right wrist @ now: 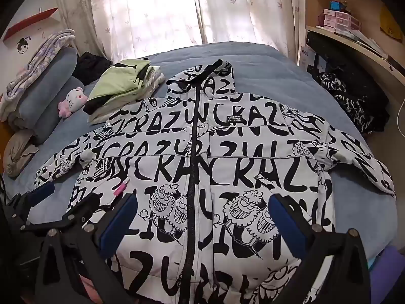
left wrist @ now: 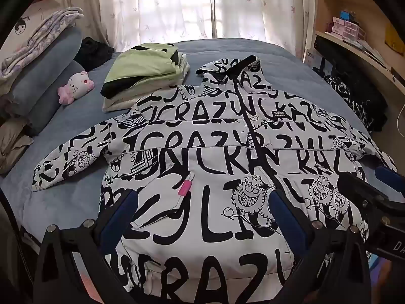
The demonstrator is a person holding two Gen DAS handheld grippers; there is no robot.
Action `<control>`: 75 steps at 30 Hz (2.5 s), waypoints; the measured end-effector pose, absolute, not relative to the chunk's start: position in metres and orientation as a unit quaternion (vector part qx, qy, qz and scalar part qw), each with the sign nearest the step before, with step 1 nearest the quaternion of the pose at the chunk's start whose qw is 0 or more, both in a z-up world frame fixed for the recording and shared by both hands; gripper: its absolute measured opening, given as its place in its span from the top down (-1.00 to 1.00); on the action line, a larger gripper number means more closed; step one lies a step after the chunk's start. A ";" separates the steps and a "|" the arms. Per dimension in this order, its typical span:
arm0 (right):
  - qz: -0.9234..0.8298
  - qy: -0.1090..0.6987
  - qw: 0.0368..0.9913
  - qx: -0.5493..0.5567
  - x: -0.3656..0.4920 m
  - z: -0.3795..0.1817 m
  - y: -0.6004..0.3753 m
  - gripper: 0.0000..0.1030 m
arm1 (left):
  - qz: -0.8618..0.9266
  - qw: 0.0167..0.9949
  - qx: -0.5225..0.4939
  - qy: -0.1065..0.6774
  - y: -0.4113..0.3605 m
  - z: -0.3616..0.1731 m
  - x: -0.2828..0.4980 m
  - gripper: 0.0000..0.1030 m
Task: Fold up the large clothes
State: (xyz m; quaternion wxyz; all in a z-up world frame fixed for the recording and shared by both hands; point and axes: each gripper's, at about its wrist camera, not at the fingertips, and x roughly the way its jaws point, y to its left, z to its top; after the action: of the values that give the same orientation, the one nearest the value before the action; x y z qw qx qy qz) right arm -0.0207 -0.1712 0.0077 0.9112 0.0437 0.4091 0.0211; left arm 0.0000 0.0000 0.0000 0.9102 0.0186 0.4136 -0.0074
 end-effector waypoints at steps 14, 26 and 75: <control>0.022 0.403 0.914 0.038 -0.026 0.010 -0.169 -1.00 | -0.017 0.909 0.021 0.415 -0.002 -0.002 -0.007 -0.98; 0.023 0.406 0.913 0.043 -0.027 0.009 -0.176 -1.00 | -0.019 0.908 0.027 0.417 -0.004 -0.005 -0.009 -0.98; 0.020 0.423 0.903 0.070 -0.019 -0.015 -0.196 -1.00 | -0.015 0.898 0.035 0.439 -0.018 -0.021 -0.005 -0.98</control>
State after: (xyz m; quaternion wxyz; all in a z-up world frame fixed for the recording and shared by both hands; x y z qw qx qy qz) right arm -0.0191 -0.1963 -0.0148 0.9030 0.0698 0.4234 0.0197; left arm -0.0046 -0.0179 -0.0215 0.8976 0.0353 0.4392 -0.0147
